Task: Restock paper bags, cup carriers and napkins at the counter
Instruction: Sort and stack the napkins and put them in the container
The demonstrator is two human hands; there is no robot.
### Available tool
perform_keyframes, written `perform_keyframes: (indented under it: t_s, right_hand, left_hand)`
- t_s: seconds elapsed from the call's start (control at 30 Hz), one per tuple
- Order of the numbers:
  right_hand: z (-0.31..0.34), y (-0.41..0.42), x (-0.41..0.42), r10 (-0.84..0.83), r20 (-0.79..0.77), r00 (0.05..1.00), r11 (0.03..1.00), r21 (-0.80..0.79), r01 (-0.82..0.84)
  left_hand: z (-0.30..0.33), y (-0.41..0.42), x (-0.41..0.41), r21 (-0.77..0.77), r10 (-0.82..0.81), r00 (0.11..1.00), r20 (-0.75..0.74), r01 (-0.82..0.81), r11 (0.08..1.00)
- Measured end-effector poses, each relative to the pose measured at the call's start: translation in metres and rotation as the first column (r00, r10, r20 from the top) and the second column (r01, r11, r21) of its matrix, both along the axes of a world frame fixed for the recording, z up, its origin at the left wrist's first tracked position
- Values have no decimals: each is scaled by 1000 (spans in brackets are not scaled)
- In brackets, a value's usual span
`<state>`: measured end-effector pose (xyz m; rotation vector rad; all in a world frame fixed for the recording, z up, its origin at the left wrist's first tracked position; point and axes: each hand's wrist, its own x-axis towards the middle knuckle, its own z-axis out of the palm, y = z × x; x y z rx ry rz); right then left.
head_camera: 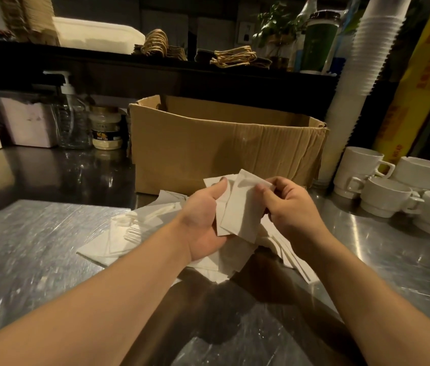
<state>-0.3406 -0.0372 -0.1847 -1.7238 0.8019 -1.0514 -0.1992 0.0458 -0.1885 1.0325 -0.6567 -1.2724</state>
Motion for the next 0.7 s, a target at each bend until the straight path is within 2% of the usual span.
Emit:
perform_keyframes:
  t_s: [0.27,0.47,0.7]
  right_hand:
    - [4,3,-4,68,-99,993,997,39,-65]
    - [0,5,-1,72,-73,995,996,65,-67]
    - [1,5,0,33,-67,997,999,40,-30]
  left_hand:
    - [-4,-1,2,57,-198,980,36,196,979]
    - [-4,3,-2,17,-321,947,30,321,947]
    - [-4,2,-1,103,-278,960,4,277,956]
